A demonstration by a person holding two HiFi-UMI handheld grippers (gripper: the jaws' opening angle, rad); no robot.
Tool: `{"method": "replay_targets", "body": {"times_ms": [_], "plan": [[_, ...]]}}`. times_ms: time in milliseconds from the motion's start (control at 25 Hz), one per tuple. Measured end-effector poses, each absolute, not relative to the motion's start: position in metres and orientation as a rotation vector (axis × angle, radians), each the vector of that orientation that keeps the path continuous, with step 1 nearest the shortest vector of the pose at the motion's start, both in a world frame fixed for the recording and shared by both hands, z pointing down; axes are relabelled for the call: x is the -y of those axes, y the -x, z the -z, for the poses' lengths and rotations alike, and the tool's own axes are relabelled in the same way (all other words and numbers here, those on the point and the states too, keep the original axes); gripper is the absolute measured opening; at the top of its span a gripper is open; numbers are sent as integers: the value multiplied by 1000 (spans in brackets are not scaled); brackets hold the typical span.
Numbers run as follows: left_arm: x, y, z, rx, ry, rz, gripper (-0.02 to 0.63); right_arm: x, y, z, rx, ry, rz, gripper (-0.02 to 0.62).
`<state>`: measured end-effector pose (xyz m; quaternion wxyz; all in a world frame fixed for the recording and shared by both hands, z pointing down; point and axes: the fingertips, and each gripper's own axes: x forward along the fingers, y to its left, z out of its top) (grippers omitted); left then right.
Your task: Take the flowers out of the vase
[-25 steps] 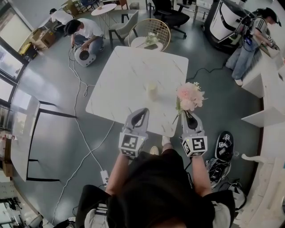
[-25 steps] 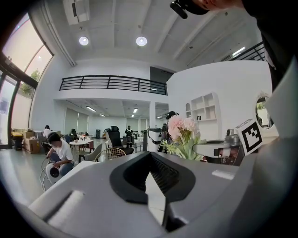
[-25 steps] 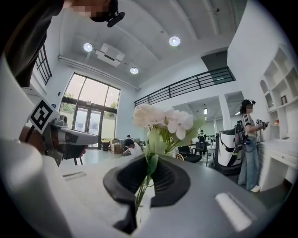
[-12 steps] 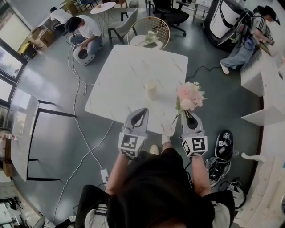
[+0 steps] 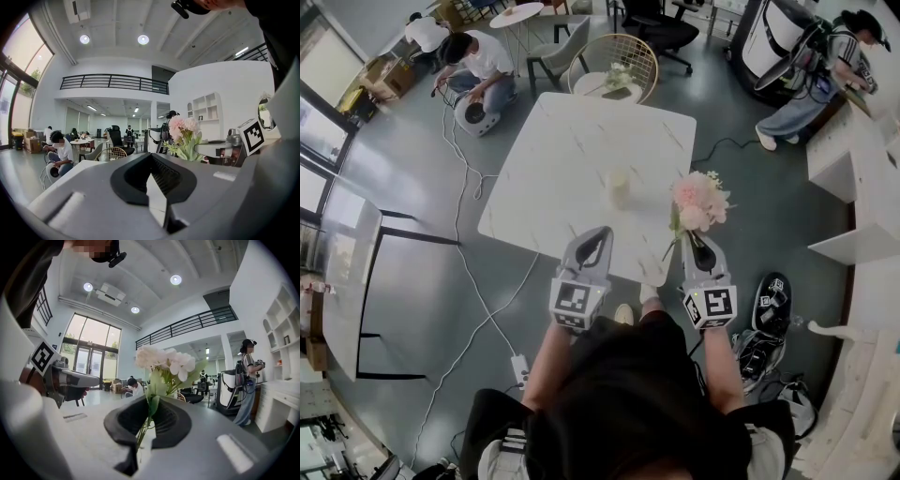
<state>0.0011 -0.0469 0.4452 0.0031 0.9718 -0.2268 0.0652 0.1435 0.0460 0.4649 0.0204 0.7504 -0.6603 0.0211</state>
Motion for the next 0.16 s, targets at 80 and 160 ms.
{"method": "replay_targets", "body": {"times_ms": [80,160], "plan": [[47,-2,-446,709,-3047,-207,8,-46,-144,-465,2046,-2329,-69,11],[47,-2,-447,706,-3049,-209,8,-46,-144,-465,2042,-2329,-74,11]]}}
